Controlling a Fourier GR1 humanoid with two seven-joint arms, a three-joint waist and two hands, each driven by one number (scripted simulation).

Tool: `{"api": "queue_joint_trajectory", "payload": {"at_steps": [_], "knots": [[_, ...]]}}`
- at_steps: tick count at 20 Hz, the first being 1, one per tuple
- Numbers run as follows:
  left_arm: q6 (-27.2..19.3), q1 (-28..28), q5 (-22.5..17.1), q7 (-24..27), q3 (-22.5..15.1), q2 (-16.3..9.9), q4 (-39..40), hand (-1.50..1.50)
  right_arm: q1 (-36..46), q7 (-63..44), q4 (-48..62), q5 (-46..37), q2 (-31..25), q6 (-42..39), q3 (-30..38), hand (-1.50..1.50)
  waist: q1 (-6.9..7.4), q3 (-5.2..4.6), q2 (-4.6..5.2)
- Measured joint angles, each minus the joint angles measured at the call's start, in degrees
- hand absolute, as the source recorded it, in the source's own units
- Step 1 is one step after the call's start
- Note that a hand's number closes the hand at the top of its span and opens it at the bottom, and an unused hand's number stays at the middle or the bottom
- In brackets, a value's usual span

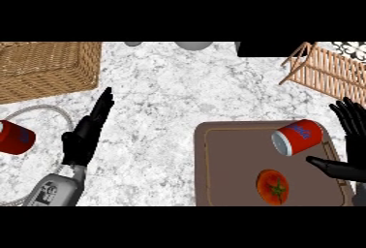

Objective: Pick the tomato from the tray and place it in the tiered shelf

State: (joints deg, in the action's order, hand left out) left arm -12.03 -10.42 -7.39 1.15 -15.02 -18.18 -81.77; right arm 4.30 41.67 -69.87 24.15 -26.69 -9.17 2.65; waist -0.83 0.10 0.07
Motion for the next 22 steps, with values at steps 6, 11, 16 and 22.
{"api": "queue_joint_trajectory", "payload": {"at_steps": [6,11,16,22], "knots": [[0.23,-0.79,0.48,-1.69,0.18,0.71,-0.33,0.0,-4.29,0.43,-5.94,-6.34,-8.15,-5.44,-2.22,-1.5,0.13,-0.1,-0.19],[0.58,-0.44,1.18,-1.82,0.57,1.0,-0.29,0.0,-9.27,-5.24,-17.24,-10.1,-13.71,-4.6,-1.99,-1.5,-0.15,-0.18,-0.32],[0.35,0.4,1.86,-1.73,0.65,1.3,-0.63,0.0,-13.9,-13.41,-29.14,-16.33,-19.71,-2.89,-2.69,-1.5,-0.51,-0.26,-0.46],[0.2,1.2,2.47,-2.53,0.46,1.63,-1.99,0.0,-19.86,-22.24,-41.11,-26.72,-26.29,-0.89,-2.26,-1.5,-0.73,-0.25,-0.53]]}}
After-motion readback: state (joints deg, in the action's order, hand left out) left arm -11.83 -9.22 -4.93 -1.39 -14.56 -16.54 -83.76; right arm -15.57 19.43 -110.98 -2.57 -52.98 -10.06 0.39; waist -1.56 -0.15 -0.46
